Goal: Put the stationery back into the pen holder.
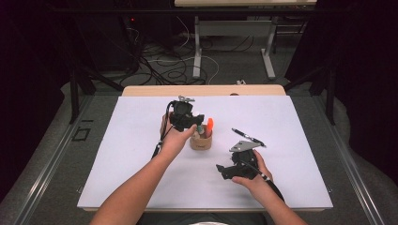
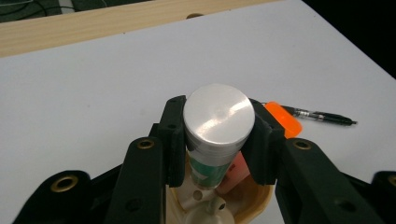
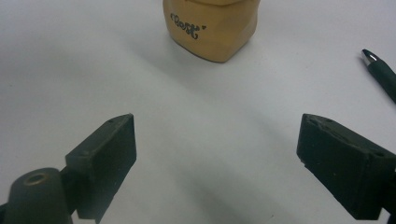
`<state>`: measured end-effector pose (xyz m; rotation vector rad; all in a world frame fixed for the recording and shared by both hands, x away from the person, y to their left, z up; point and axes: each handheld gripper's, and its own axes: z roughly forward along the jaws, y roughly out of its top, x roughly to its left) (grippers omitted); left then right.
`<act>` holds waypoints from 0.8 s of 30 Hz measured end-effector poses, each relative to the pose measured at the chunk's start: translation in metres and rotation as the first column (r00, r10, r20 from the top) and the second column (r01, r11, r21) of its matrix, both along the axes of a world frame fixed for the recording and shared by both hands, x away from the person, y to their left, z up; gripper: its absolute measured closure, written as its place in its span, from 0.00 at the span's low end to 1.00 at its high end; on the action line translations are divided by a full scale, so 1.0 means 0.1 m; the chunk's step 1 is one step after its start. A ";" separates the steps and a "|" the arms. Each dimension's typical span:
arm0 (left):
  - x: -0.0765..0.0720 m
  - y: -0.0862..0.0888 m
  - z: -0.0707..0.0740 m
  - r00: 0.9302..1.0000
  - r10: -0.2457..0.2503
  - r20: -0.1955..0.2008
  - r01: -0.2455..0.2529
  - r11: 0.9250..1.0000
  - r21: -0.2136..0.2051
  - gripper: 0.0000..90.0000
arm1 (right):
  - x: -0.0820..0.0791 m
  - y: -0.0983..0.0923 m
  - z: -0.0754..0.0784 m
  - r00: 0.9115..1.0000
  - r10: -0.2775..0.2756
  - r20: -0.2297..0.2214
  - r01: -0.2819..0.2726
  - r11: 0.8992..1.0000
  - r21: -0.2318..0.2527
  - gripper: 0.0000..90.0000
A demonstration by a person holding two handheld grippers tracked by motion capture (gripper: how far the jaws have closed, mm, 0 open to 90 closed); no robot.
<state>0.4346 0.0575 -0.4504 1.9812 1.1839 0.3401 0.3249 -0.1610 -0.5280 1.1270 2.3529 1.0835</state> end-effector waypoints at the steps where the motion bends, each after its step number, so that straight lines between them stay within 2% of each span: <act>1: 0.01 0.00 -0.02 1.000 -0.002 0.001 0.002 1.000 0.004 0.72 | 0.00 0.00 0.00 1.000 0.006 0.001 -0.006 1.000 -0.001 0.13; 13: 0.01 -0.05 -0.19 1.000 -0.005 -0.002 0.005 0.998 0.063 0.71 | 0.00 0.00 0.00 1.000 0.008 -0.002 -0.008 1.000 -0.006 0.15; 17: 0.01 -0.06 -0.23 1.000 -0.025 -0.005 0.026 0.995 0.096 0.71 | 0.00 0.00 -0.01 1.000 0.008 -0.006 -0.008 1.000 -0.002 0.16; 23: 0.01 -0.07 -0.25 0.999 -0.033 0.003 0.032 0.993 0.118 0.71 | 0.01 0.00 -0.01 1.000 0.013 0.000 -0.013 1.000 -0.002 0.16; 24: 0.01 -0.07 -0.26 0.999 -0.029 0.014 0.027 0.993 0.117 0.71 | 0.01 0.00 -0.01 1.000 0.013 0.000 -0.013 1.000 -0.002 0.16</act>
